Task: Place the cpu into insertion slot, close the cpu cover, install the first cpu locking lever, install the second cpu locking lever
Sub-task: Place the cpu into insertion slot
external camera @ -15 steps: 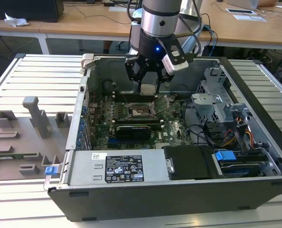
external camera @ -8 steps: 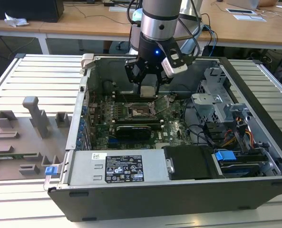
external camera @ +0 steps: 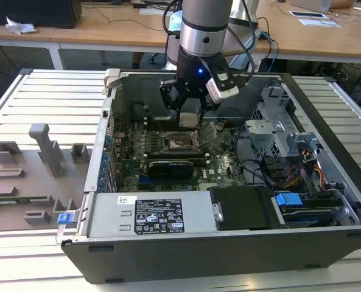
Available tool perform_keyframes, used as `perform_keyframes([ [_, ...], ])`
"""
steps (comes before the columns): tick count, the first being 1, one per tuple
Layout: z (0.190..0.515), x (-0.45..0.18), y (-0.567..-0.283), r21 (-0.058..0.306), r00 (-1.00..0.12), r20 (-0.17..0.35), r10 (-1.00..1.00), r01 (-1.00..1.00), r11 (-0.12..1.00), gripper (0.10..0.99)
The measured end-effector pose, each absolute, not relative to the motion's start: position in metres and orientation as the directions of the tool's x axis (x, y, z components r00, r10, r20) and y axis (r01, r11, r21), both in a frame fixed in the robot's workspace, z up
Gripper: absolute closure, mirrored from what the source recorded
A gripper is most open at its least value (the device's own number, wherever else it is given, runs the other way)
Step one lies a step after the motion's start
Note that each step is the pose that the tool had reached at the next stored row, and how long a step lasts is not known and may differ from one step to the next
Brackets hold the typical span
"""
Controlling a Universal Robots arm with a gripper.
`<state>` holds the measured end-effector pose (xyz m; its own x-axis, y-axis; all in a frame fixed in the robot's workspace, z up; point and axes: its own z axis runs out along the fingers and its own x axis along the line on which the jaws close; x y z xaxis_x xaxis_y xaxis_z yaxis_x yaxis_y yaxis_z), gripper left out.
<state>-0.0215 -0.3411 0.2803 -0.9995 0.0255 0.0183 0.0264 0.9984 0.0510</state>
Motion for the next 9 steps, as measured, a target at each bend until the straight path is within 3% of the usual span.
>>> perform_keyframes([
  [9, 0.2704, -0.0215, -0.341, 0.051, -1.0, 0.018, 0.025, 0.026, 0.998, 0.545],
])
